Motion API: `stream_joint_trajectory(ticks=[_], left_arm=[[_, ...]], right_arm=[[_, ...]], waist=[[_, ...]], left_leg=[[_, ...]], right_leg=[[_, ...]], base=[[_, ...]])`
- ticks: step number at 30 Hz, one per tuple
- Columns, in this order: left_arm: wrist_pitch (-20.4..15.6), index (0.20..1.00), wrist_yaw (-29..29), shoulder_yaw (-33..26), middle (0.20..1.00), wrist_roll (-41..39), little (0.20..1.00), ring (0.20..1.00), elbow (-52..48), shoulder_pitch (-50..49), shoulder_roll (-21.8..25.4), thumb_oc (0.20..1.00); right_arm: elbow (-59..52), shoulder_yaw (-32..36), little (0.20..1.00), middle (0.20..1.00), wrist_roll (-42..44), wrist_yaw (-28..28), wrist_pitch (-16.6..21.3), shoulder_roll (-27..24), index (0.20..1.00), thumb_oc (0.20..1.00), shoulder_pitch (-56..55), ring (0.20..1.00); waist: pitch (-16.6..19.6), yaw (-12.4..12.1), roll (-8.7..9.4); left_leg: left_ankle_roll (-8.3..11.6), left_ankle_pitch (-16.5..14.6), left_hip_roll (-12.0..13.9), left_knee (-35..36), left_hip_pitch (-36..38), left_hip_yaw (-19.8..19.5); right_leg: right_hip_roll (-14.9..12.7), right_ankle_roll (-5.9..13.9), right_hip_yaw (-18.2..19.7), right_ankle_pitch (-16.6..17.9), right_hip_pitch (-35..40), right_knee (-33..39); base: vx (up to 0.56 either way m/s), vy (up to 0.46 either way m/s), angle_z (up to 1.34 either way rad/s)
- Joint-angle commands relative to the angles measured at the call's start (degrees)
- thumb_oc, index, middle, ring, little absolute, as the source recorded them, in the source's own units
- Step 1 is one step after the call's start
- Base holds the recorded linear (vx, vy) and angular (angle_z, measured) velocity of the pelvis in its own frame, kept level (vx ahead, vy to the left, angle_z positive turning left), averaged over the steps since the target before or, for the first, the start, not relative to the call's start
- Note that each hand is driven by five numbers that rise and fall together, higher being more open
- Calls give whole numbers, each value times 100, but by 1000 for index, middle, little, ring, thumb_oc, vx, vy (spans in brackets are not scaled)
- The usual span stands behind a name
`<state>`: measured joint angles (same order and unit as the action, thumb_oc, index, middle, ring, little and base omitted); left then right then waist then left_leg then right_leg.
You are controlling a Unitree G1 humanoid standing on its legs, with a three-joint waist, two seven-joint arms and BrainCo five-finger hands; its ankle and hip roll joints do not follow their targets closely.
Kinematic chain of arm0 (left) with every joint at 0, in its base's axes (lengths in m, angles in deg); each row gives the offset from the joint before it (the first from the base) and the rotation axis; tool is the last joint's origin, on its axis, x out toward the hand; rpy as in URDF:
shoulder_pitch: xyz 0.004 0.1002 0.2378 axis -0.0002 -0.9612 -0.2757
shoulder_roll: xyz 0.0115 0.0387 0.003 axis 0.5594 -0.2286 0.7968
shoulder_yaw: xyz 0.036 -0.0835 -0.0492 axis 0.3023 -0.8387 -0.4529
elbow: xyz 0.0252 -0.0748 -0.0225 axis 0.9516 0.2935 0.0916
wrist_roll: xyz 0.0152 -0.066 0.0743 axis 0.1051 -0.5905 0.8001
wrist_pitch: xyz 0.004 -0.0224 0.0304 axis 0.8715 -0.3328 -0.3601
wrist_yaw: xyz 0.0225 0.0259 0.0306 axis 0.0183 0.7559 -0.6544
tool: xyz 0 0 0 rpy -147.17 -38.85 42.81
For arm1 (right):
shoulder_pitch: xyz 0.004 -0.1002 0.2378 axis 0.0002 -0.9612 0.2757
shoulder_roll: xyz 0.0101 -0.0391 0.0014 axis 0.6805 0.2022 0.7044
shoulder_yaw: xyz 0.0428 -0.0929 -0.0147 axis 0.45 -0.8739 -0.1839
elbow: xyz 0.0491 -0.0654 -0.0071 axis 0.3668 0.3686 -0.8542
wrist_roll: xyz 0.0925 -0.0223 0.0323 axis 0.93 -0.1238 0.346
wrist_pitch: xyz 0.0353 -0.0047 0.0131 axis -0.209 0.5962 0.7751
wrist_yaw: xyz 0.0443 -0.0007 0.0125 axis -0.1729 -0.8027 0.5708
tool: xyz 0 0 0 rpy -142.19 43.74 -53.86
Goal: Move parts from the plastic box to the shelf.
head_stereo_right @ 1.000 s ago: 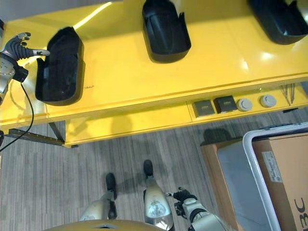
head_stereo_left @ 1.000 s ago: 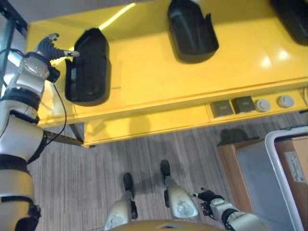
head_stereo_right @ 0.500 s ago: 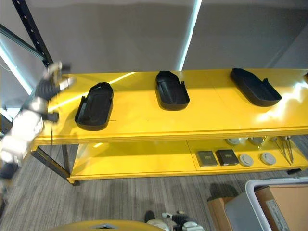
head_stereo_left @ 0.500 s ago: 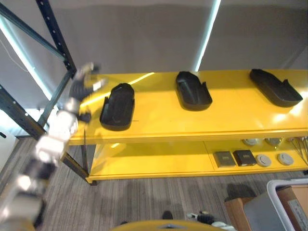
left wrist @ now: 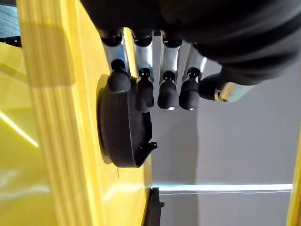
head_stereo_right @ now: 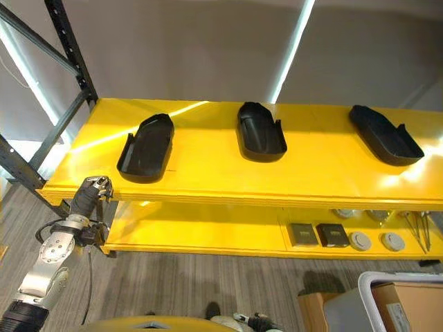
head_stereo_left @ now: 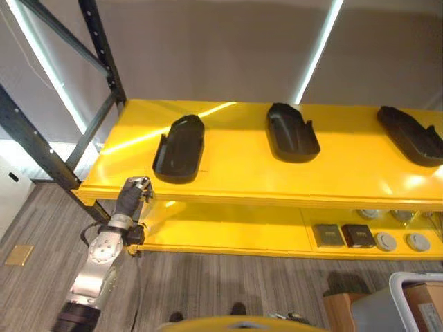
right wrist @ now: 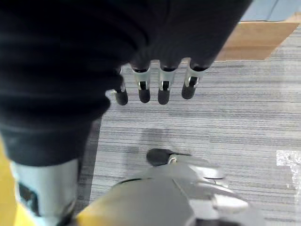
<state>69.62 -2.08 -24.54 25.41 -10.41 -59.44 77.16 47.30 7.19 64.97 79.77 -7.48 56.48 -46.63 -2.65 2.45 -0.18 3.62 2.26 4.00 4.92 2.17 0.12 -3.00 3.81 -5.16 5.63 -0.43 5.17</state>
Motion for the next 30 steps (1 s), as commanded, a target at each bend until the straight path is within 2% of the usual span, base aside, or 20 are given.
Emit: stream_joint_trajectory(ticks=[1,4,10,18,30], left_arm=[[-308,200,33,-71,200,273,200,200,-49,582,79,200],[-328,200,151,-8,200,526,200,200,135,800,98,200],[-449,200,460,-26,200,535,200,200,398,1252,57,200],[-501,200,874,48,200,692,200,200,879,1915,92,200],[-487,200,1166,123,200,874,200,200,1390,2402,159,200]], right_arm=[[202,-230,1000,1000,-119,92,11,165,1000,1000,213,1000],[174,-187,1000,1000,-45,131,26,160,1000,1000,162,1000],[50,-242,1000,1000,-8,216,69,108,1000,1000,144,1000],[-117,-392,1000,1000,21,323,130,68,1000,1000,187,1000],[-260,-530,1000,1000,18,362,195,84,1000,1000,203,1000]], waist=[[-101,81,149],[-145,170,129],[-255,323,90],[-326,451,61],[-333,562,98]], left_leg=[[193,-103,465,8,15,-24],[211,-90,467,8,-73,47],[246,-29,472,8,-287,148],[300,39,529,8,-492,253],[347,31,608,8,-475,401]], right_leg=[[-590,502,405,-313,52,-177],[-594,519,461,-253,-48,-118],[-563,516,549,-167,-324,-70],[-492,515,651,-107,-570,-20],[-416,517,761,-108,-647,-17]], base=[[-26,1,-8],[-13,-3,-8],[-15,-13,-11],[10,-25,-9],[20,-12,-6]])
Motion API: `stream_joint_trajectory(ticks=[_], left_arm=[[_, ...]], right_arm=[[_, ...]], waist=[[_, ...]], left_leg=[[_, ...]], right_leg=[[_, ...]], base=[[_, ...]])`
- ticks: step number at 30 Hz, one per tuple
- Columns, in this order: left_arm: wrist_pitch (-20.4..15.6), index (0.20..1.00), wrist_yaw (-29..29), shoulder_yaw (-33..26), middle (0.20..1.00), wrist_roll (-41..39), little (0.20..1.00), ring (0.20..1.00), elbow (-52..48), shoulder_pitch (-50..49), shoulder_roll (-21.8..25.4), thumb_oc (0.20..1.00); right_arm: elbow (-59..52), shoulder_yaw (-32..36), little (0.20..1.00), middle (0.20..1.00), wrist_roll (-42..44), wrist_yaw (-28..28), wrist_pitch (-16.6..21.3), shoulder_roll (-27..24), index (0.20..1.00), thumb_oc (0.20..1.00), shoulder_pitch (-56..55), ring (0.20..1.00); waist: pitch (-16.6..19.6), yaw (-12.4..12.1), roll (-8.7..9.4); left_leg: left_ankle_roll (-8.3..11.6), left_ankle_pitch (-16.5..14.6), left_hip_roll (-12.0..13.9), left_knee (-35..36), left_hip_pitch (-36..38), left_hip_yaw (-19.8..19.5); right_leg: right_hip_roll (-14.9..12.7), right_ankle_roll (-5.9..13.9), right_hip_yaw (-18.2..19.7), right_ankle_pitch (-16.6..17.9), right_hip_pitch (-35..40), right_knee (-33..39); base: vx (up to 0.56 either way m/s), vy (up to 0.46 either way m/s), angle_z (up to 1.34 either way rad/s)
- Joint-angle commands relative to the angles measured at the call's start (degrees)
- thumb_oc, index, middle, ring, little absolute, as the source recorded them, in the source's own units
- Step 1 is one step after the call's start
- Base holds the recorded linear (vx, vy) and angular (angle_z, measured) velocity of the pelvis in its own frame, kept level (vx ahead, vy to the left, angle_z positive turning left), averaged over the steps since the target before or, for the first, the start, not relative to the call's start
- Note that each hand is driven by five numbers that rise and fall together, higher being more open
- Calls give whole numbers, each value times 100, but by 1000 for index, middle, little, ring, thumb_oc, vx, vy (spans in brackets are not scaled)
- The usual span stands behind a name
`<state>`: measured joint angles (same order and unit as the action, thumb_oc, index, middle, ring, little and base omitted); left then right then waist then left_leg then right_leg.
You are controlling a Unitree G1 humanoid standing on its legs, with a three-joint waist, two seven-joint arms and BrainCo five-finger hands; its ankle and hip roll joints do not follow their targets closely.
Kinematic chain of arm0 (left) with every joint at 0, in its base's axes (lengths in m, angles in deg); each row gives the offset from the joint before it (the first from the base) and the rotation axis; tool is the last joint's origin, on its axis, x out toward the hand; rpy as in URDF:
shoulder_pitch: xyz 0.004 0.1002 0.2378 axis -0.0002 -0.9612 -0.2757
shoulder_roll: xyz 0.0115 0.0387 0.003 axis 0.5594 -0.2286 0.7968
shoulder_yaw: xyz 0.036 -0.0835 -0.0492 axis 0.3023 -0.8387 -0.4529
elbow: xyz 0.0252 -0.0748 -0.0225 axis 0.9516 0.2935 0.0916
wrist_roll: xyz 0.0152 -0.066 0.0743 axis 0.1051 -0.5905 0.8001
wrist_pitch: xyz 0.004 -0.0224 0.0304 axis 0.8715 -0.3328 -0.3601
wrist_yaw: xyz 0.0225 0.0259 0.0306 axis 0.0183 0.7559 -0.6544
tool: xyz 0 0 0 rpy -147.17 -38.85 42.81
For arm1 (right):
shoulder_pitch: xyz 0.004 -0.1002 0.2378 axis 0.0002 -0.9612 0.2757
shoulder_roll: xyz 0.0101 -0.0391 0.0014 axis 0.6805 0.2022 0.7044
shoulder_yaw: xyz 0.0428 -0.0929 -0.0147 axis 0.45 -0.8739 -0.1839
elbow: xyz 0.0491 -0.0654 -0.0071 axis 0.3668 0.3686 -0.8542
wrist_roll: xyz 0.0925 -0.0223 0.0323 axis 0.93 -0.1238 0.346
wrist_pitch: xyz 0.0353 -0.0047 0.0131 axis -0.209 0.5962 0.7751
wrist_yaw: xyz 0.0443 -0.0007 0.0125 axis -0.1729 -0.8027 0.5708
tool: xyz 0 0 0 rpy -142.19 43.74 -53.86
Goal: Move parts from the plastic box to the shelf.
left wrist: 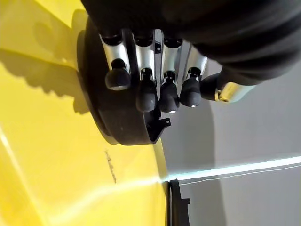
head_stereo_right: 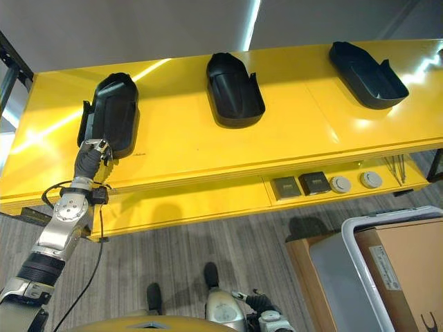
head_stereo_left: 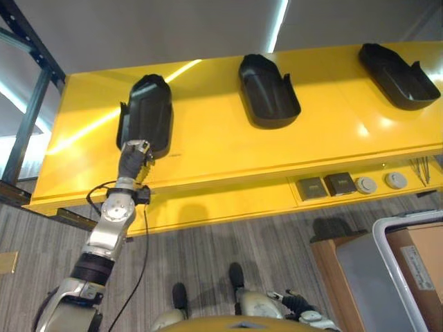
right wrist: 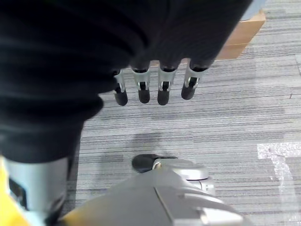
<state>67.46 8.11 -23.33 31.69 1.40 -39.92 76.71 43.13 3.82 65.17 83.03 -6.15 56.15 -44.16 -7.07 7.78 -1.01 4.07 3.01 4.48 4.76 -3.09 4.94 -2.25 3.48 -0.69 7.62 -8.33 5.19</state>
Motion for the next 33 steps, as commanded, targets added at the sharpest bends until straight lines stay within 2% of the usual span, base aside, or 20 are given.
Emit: stream_joint_trajectory(ticks=[1,10,15,16,24,30,32,33], left_arm=[[-274,200,151,-27,200,255,200,200,206,428,211,200],[-191,200,107,-93,200,453,200,200,430,307,308,200],[-126,200,202,33,200,455,200,200,1335,674,374,200],[-105,200,238,99,200,380,200,200,1789,876,393,200],[-27,200,287,248,200,332,200,200,2776,1302,580,200],[-91,200,365,233,200,315,200,200,2310,1239,470,200],[-313,200,363,83,200,153,200,200,1295,867,265,200],[-292,200,336,50,200,190,200,200,1130,746,232,200]], right_arm=[[163,-181,1000,1000,2,34,64,125,1000,1000,-66,1000],[168,-174,1000,1000,-62,-34,40,95,1000,1000,-190,1000],[134,-299,1000,1000,-181,-97,31,76,1000,1000,-242,1000],[116,-380,1000,1000,-248,-118,19,67,1000,1000,-273,1000],[189,-420,1000,1000,-262,-113,26,64,1000,1000,-366,1000],[359,-322,1000,1000,-245,-60,16,88,1000,1000,-419,1000],[363,-222,1000,1000,-170,-26,18,117,1000,1000,-374,1000],[363,-206,1000,1000,-162,-24,14,121,1000,1000,-360,1000]], waist=[[126,33,187],[278,49,198],[367,131,217],[420,181,233],[494,304,324],[476,279,366],[467,182,362],[470,164,358]], left_leg=[[302,-58,562,24,85,-74],[309,-155,570,24,353,-64],[313,-190,564,24,399,-10],[317,-204,565,24,413,34],[313,-237,579,24,412,144],[320,-256,590,24,506,173],[310,-268,576,24,549,116],[305,-273,574,24,565,100]], right_leg=[[-489,547,319,-318,174,-19],[-496,547,275,-406,478,-19],[-498,561,301,-394,500,-19],[-496,567,329,-379,483,-19],[-449,601,485,-327,390,-19],[-466,590,441,-370,515,-19],[-486,582,365,-404,616,-19],[-492,580,344,-412,644,-19]], base=[[44,-3,-3],[20,2,-1],[0,0,0],[0,0,0],[-28,1,-10],[14,2,-5],[0,0,0],[0,0,0]])
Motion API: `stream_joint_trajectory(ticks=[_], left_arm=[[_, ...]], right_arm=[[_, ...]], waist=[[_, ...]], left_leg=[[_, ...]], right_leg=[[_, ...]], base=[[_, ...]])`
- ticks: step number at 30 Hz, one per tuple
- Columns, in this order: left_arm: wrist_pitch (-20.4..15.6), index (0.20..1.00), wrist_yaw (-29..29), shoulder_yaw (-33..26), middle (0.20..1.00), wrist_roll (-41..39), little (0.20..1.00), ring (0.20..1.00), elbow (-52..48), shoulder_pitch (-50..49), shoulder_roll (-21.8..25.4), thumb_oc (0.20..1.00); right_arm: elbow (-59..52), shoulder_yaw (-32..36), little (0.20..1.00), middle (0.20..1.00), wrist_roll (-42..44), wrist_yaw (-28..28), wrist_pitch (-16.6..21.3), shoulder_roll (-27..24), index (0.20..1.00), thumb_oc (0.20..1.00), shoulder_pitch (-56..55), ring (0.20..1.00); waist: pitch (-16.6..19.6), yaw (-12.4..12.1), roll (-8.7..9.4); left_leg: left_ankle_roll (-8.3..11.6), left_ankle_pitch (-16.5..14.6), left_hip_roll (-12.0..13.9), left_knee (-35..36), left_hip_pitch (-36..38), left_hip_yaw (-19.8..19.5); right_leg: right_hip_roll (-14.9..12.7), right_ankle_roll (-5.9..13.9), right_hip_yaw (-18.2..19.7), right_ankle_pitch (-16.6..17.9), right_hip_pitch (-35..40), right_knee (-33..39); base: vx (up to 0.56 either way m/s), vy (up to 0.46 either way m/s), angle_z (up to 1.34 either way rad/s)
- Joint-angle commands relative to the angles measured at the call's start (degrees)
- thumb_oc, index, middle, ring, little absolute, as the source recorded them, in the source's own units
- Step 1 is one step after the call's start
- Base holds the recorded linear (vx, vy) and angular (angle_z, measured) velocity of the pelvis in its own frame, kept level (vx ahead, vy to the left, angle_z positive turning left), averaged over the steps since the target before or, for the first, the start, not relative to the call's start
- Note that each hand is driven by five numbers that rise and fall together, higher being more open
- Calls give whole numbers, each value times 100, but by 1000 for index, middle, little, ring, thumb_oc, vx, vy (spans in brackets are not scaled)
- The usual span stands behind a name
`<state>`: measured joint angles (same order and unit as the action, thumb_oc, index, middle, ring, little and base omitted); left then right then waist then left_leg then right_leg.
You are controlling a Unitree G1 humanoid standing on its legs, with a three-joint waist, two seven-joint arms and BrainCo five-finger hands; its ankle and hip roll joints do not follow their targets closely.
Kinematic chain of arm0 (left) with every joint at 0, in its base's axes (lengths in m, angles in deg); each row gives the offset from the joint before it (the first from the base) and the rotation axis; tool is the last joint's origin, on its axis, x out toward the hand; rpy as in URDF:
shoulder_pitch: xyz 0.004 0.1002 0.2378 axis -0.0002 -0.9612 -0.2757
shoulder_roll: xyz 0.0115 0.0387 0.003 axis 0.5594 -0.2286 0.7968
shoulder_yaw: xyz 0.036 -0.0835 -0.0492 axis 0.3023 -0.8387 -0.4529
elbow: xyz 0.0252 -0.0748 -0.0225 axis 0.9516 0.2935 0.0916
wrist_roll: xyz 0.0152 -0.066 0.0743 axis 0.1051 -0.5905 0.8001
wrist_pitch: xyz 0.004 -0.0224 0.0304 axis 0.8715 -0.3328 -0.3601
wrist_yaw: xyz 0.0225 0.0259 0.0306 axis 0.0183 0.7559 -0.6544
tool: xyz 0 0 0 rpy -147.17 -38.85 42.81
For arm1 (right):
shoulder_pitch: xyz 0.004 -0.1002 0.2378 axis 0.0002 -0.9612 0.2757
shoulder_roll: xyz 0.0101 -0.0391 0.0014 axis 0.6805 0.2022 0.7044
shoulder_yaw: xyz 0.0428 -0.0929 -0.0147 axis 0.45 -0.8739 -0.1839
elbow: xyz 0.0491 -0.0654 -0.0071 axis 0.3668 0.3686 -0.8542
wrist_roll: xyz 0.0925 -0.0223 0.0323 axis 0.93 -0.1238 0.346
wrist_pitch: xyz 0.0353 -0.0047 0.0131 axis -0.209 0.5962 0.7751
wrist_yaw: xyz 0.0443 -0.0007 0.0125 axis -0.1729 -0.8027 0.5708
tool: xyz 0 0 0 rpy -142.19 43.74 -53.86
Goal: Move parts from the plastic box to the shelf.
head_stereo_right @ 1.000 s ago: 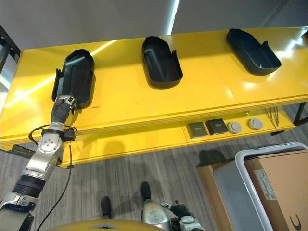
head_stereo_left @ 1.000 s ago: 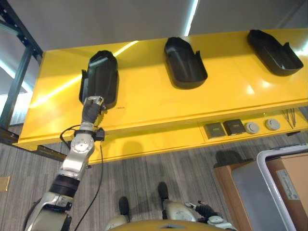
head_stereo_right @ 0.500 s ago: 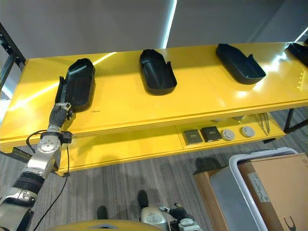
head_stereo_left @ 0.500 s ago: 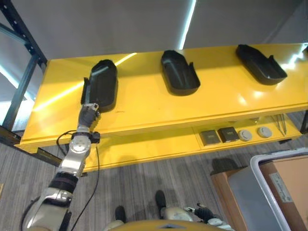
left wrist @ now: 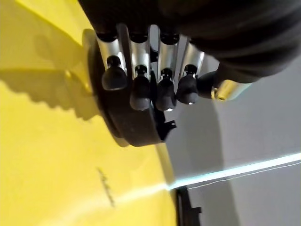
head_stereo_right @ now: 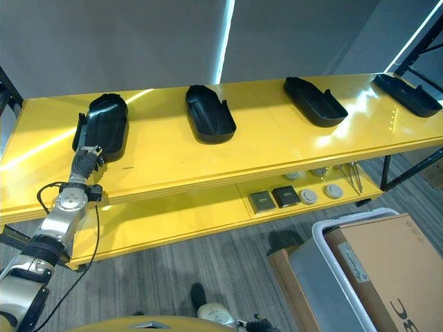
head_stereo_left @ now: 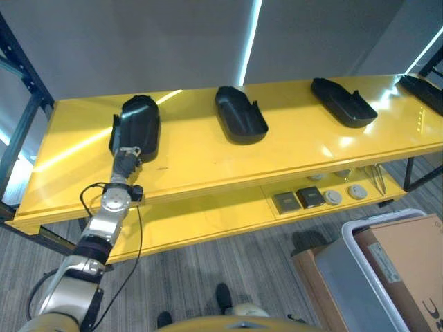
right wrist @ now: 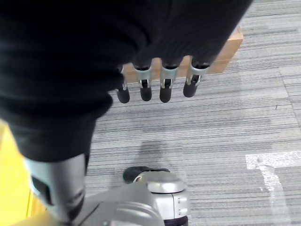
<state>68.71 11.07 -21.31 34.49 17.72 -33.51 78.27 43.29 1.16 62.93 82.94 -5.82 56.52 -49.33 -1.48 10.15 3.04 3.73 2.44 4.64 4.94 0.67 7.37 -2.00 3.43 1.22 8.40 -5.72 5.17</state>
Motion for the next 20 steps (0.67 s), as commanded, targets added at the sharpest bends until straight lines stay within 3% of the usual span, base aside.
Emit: stream_joint_trajectory(ticks=[1,4,5,6,7,8,11,13,15,19,20], left_arm=[[-456,200,4,-248,200,-9,200,200,-878,-185,6,200],[-544,200,216,-416,200,356,200,200,-1397,-545,-80,200],[-692,250,505,-550,250,964,250,250,-2123,-1211,-173,250],[-688,379,507,-552,379,969,379,379,-2134,-1223,-175,379],[-760,655,617,-528,655,1253,655,655,-2366,-1418,-159,655],[-831,1000,786,-494,1000,1637,1000,1000,-2544,-1663,-98,1000],[-918,1000,1113,-356,1000,2043,1000,1000,-2562,-2298,-68,1000],[-835,1000,1226,-240,1000,2004,1000,1000,-1963,-2655,-216,1000],[-746,1000,1118,-20,1000,2248,1000,1000,-1434,-2986,-59,1000],[-369,1000,1203,334,1000,2559,1000,1000,579,-3047,-310,1000],[-205,1000,1203,198,1000,2283,1000,1000,1244,-3044,-534,1000]], right_arm=[[351,103,1000,1000,74,-6,-29,111,1000,1000,175,1000],[375,144,1000,1000,97,15,-25,168,1000,1000,201,1000],[399,148,1000,1000,126,88,24,255,1000,1000,329,1000],[401,145,1000,1000,127,89,27,255,1000,1000,326,1000],[411,124,1000,1000,126,142,47,278,1000,1000,361,1000],[448,110,1000,1000,113,198,67,294,1000,1000,409,1000],[544,87,1000,1000,104,377,96,365,1000,1000,503,1000],[581,82,1000,1000,126,511,135,377,1000,1000,589,1000],[575,106,1000,1000,104,629,146,303,1000,1000,669,1000],[626,67,1000,1000,120,746,209,272,1000,1000,685,1000],[644,84,1000,1000,178,738,231,267,1000,1000,678,1000]], waist=[[-72,-130,-49],[-41,-217,-46],[-4,-383,-25],[-3,-380,-25],[4,-426,-22],[21,-484,-15],[30,-663,3],[17,-805,15],[-49,-941,-4],[-87,-1041,-13],[-92,-1047,-15]], left_leg=[[327,-228,548,6,222,-174],[307,-257,533,6,289,-224],[276,-290,514,6,366,-331],[276,-290,514,6,369,-333],[266,-294,504,6,389,-366],[256,-294,491,6,408,-398],[226,-259,468,6,430,-498],[200,-244,453,6,468,-579],[178,-221,434,1,475,-709],[155,-225,400,-51,443,-830],[150,-228,394,-61,452,-843]], right_leg=[[-530,580,112,-506,440,-17],[-547,568,63,-539,544,-17],[-574,550,-1,-601,676,-38],[-575,550,-3,-602,681,-38],[-583,540,-26,-626,720,-52],[-589,543,-54,-656,750,-69],[-624,531,-131,-696,831,-116],[-644,524,-191,-722,905,-135],[-663,521,-315,-763,982,-169],[-697,527,-434,-787,1070,-194],[-699,523,-447,-797,1085,-205]], base=[[0,0,0],[24,1,14],[8,-3,18],[6,-4,21],[0,2,23],[-31,1,25],[-13,1,17],[6,-7,25],[-17,3,27],[-5,4,23],[-1,6,4]])
